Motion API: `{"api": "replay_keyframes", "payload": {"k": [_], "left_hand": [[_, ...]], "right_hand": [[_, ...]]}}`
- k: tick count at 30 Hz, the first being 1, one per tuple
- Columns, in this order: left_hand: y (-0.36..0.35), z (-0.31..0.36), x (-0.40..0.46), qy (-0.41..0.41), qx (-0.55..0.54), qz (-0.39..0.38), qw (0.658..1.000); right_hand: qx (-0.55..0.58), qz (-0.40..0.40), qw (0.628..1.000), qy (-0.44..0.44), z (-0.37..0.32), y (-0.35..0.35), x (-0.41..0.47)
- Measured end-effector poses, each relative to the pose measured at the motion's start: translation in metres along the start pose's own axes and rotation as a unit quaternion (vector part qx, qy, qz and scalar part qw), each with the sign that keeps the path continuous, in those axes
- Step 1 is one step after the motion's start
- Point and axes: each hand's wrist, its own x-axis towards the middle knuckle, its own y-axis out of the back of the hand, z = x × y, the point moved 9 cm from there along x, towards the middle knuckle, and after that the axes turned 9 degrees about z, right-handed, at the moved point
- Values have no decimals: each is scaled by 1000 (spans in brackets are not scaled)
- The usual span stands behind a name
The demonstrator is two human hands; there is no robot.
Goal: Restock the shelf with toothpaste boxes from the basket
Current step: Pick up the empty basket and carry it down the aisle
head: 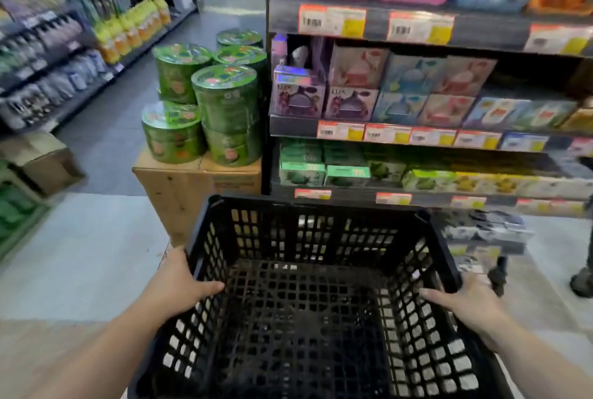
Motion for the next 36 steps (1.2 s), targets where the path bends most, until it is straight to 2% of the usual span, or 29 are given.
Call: {"api": "replay_keyframes", "payload": {"k": [8, 14, 21, 36], "left_hand": [[-64, -48, 26, 20, -5, -8, 1000], [-83, -77, 33, 50, 19, -12, 999], [-95, -80, 39, 49, 27, -13, 998], [-101, -80, 31, 51, 37, -6, 998]], "right_hand": [[-20, -15, 1000, -14, 67, -78, 44], [-31, -22, 999, -20, 81, -107, 44], [0, -28, 999, -15, 84, -112, 45], [-13, -19, 1000, -16, 89, -110, 47]]}}
